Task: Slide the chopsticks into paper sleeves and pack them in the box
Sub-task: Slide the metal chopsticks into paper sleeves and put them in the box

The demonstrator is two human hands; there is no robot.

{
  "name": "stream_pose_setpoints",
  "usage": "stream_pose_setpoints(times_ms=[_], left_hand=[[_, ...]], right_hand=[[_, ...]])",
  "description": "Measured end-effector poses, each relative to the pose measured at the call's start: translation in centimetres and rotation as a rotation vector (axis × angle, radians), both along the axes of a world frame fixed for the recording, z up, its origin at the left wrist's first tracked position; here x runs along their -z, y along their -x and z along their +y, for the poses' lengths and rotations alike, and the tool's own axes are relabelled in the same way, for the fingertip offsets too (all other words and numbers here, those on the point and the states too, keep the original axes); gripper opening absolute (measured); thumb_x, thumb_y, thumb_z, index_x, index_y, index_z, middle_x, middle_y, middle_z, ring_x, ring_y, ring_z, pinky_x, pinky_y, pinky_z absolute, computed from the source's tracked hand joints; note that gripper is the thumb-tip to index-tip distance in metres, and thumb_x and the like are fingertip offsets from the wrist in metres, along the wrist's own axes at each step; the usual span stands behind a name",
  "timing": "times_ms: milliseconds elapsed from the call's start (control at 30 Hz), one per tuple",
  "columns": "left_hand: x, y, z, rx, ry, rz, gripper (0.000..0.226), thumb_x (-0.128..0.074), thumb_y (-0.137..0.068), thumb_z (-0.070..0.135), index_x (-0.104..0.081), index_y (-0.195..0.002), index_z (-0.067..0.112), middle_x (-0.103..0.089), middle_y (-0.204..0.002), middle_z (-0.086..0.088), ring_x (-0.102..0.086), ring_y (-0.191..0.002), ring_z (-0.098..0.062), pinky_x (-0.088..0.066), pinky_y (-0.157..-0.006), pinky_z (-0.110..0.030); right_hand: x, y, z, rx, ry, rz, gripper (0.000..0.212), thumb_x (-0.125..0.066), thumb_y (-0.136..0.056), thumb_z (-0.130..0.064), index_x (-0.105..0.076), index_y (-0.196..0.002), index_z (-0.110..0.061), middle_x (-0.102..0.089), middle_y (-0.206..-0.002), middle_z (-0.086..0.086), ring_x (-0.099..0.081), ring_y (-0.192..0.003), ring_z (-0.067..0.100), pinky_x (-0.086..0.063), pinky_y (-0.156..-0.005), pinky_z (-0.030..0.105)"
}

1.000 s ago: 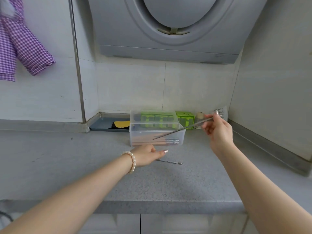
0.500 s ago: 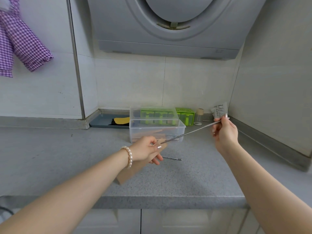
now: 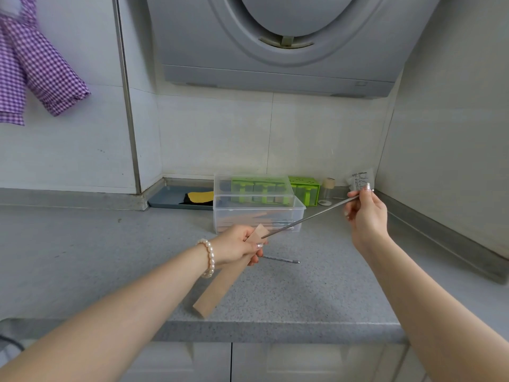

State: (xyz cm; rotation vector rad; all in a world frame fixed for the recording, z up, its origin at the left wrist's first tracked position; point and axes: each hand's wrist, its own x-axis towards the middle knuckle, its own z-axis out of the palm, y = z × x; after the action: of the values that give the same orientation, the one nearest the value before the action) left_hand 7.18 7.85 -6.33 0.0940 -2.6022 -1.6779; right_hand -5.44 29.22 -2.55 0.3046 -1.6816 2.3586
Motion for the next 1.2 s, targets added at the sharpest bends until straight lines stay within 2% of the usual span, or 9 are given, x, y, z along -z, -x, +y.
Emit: stream_pose_setpoints(times_ms=[133,233,333,433,567,967,1200], left_hand=[[0.1,0.2,0.2,0.011,-0.009,-0.015,0.012,-0.048,-0.094,0.008,-0.056,-0.104,0.004,-0.061,-0.078,-0.003,-0.059,-0.059,-0.006,-0.052,-0.062,-0.021],[0.0,0.0,0.8,0.023,-0.091,-0.054,0.017,-0.042,-0.098,0.013,-0.058,-0.098,0.006,-0.061,-0.077,-0.004,-0.058,-0.059,-0.008,-0.050,-0.057,-0.019],[-0.2,-0.2,1.2,0.034,-0.194,-0.080,0.028,-0.034,-0.100,0.016,-0.059,-0.093,0.006,-0.060,-0.076,-0.007,-0.056,-0.062,-0.012,-0.049,-0.062,-0.024],[-0.1,-0.2,0.9,0.027,-0.231,-0.088,0.027,-0.035,-0.100,0.014,-0.061,-0.095,0.006,-0.061,-0.077,-0.007,-0.057,-0.064,-0.013,-0.049,-0.066,-0.027],[0.0,-0.3,0.8,0.023,-0.237,-0.088,0.022,-0.038,-0.099,0.010,-0.059,-0.103,0.006,-0.060,-0.080,-0.007,-0.058,-0.067,-0.012,-0.051,-0.064,-0.024],[0.1,-0.3,0.7,0.007,-0.227,-0.091,0.018,-0.041,-0.097,0.010,-0.059,-0.100,0.008,-0.059,-0.079,-0.006,-0.057,-0.068,-0.013,-0.051,-0.066,-0.026],[0.0,-0.8,0.9,0.047,-0.253,-0.133,0.026,-0.036,-0.100,0.017,-0.060,-0.101,0.007,-0.059,-0.077,-0.006,-0.055,-0.065,-0.012,-0.049,-0.060,-0.024]], right_hand=[[0.1,-0.2,-0.3,-0.017,-0.015,0.010,0.042,-0.032,-0.101,-0.029,-0.053,-0.068,-0.014,-0.045,-0.039,-0.003,-0.036,-0.042,0.011,-0.030,-0.044,0.019],[0.1,-0.3,-0.4,-0.036,-0.034,0.023,0.042,-0.033,-0.101,-0.028,-0.054,-0.067,-0.014,-0.043,-0.042,0.000,-0.035,-0.042,0.013,-0.028,-0.047,0.022],[0.0,-0.2,-0.2,-0.047,-0.036,0.028,0.042,-0.034,-0.100,-0.030,-0.055,-0.067,-0.014,-0.043,-0.043,0.001,-0.036,-0.042,0.013,-0.027,-0.048,0.022],[-0.5,0.3,0.3,-0.028,0.042,0.033,0.042,-0.033,-0.101,-0.029,-0.053,-0.068,-0.013,-0.044,-0.035,-0.004,-0.036,-0.037,0.010,-0.027,-0.048,0.024],[-0.6,0.6,0.7,-0.021,0.086,0.058,0.042,-0.031,-0.101,-0.028,-0.053,-0.068,-0.013,-0.045,-0.034,-0.006,-0.037,-0.036,0.008,-0.028,-0.049,0.024],[-0.4,-0.2,0.1,-0.043,0.029,0.082,0.042,-0.032,-0.101,-0.031,-0.052,-0.068,-0.013,-0.044,-0.035,-0.006,-0.036,-0.038,0.009,-0.030,-0.043,0.018],[-0.2,0.5,0.8,-0.045,0.012,0.034,0.043,-0.031,-0.101,-0.031,-0.053,-0.068,-0.014,-0.044,-0.036,-0.004,-0.036,-0.039,0.011,-0.028,-0.051,0.024]])
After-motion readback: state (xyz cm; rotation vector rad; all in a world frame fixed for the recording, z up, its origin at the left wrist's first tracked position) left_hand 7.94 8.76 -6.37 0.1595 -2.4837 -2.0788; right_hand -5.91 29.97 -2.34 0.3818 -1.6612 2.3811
